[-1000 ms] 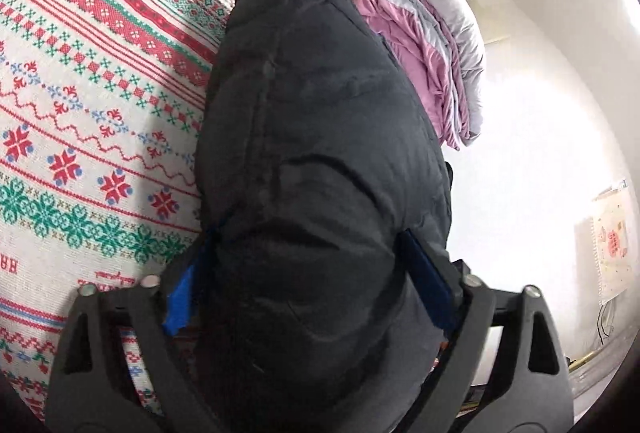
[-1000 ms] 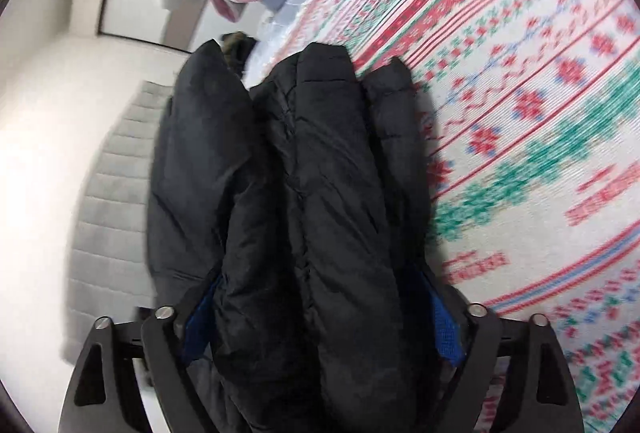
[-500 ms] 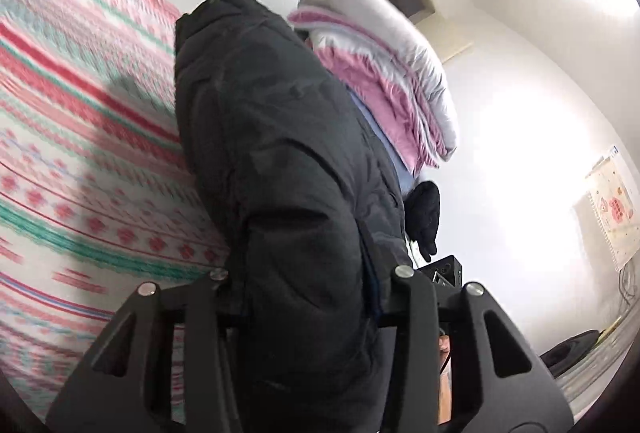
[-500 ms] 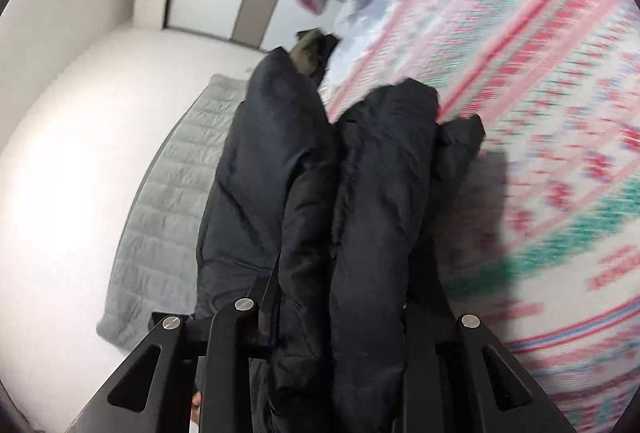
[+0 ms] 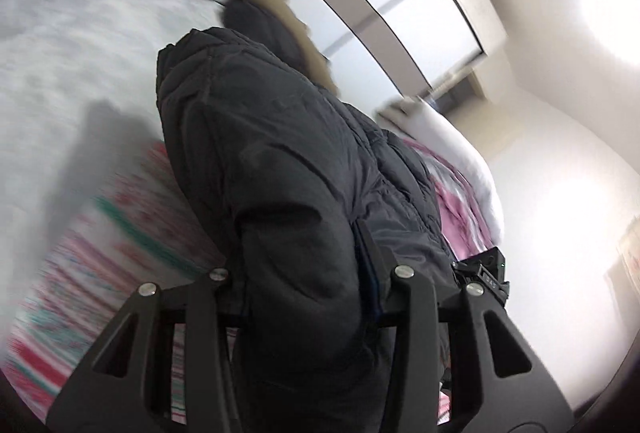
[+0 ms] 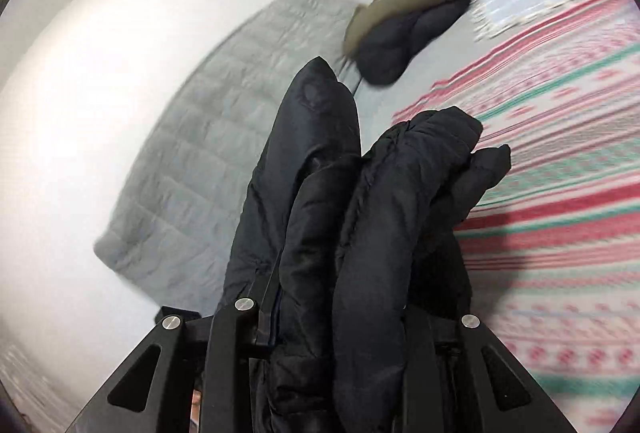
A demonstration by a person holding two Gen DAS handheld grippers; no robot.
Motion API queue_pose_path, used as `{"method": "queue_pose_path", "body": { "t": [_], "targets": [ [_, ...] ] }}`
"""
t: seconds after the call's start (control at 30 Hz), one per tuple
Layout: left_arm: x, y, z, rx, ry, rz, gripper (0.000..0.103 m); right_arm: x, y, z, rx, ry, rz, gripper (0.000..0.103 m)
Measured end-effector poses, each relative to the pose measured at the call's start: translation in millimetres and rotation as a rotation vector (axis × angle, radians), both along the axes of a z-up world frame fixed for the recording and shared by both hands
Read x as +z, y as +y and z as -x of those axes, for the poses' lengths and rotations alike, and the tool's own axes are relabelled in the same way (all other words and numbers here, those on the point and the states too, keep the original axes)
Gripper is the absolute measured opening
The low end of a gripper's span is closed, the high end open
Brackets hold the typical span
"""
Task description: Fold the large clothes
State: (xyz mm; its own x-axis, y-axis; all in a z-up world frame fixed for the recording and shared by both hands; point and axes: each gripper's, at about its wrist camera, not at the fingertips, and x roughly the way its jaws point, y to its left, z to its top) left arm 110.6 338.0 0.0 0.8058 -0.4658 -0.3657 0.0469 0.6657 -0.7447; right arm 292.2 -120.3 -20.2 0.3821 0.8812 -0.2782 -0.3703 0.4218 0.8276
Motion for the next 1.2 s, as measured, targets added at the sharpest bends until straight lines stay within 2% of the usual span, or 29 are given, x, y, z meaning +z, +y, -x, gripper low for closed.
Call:
{"method": "queue_pose_path", "body": {
  "t": [0.1, 0.17, 0.23, 0.27, 0.33, 0.37, 0.47, 0.53, 0.67, 0.73, 0.87, 0.97, 1.13, 1.2],
  "targets": [
    [-17, 28, -2, 0.095, 0.041, -0.052, 0.047, -17, 41, -17, 0.027, 0.033, 0.068, 0.030],
    [-43, 42, -9, 0.174, 0.127, -0.067, 0.056, -41, 65, -24, 0.038, 0.073, 0.147, 0.032],
    [-68, 54, -10, 0.208, 0.187, -0.036, 0.065, -67, 77, -29, 0.044, 0.121, 0.229, 0.043],
    [-78, 61, -9, 0.215, 0.193, 0.013, 0.068, -76, 82, -29, 0.046, 0.136, 0.237, 0.052],
    [-76, 67, -4, 0.235, 0.207, 0.038, 0.068, -84, 77, -28, 0.038, 0.151, 0.222, 0.054],
    [-72, 67, -1, 0.252, 0.207, 0.018, 0.069, -84, 71, -26, 0.030, 0.157, 0.217, 0.055],
    [-49, 57, 5, 0.305, 0.215, -0.078, 0.077, -73, 53, -17, 0.002, 0.172, 0.246, 0.056],
    [-40, 51, 13, 0.322, 0.242, -0.133, 0.079, -60, 41, -4, -0.018, 0.148, 0.280, 0.058],
    [-18, 20, 22, 0.311, 0.304, -0.292, 0.086, -21, 17, 41, -0.080, 0.072, 0.362, 0.072],
    [-12, 3, 32, 0.273, 0.316, -0.370, 0.089, -9, 7, 63, -0.113, 0.036, 0.408, 0.078],
    [-10, -24, 51, 0.214, 0.368, -0.448, 0.093, 15, 11, 99, -0.161, -0.030, 0.520, 0.083],
    [-8, -47, 69, 0.176, 0.410, -0.526, 0.102, 23, 14, 127, -0.176, -0.063, 0.622, 0.086],
    [-15, -75, 103, 0.221, 0.447, -0.655, 0.102, 28, 27, 169, -0.210, -0.103, 0.750, 0.092],
    [-19, -86, 114, 0.237, 0.448, -0.660, 0.102, 26, 35, 180, -0.211, -0.130, 0.773, 0.094]
  ]
}}
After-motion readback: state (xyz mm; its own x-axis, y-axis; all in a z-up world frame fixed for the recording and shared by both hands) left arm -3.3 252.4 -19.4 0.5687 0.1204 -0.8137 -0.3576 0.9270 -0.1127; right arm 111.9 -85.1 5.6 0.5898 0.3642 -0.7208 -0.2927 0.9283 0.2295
